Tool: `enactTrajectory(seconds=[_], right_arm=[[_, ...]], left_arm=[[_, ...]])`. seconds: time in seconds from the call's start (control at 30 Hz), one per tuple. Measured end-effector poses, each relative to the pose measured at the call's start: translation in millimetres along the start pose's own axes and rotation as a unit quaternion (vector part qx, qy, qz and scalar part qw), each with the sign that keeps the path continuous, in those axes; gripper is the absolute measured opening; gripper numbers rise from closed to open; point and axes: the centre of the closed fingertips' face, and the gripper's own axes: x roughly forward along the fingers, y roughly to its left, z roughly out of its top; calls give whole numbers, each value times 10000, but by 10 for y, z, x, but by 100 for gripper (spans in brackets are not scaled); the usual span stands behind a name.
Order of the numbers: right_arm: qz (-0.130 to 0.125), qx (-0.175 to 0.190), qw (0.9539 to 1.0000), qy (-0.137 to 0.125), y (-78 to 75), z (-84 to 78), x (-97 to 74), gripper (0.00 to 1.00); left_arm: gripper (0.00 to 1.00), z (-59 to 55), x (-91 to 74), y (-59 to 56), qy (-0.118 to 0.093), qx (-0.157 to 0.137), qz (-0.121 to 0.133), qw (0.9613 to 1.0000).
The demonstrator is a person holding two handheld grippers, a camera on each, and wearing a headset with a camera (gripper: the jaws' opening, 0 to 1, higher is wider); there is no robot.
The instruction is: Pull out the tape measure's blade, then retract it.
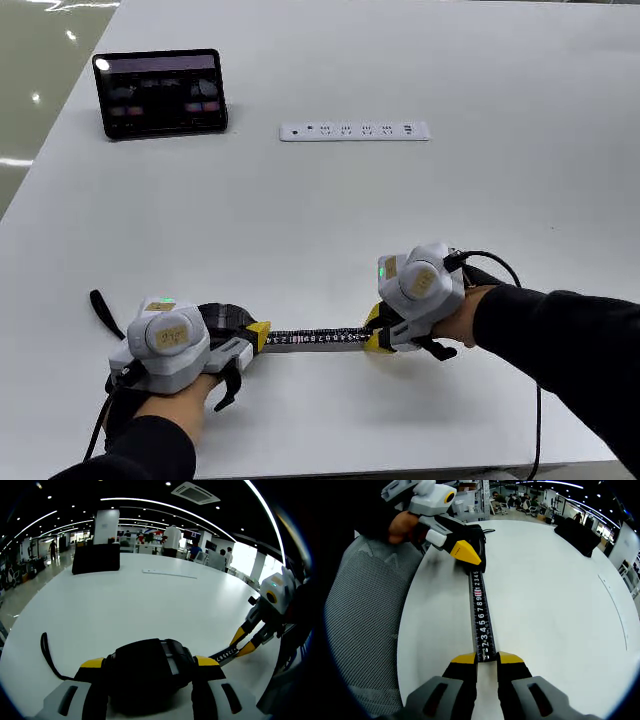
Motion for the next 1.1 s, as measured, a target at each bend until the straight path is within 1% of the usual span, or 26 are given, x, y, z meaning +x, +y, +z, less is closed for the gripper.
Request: enactTrajectory(seconds=[0.4,0.77,1.1], right_arm=[[4,6,10000,4,7,33,16,10],[12,17,10000,-57,-1,110,51,10],[20,19,10000,-95,-12,150,81,10]], left_arm=[[64,-5,-3,-2,21,-34,-11,10000],[64,5,-1,10,16,-107,-16,9999],[63,5,6,25,34,-219,-112,9997]])
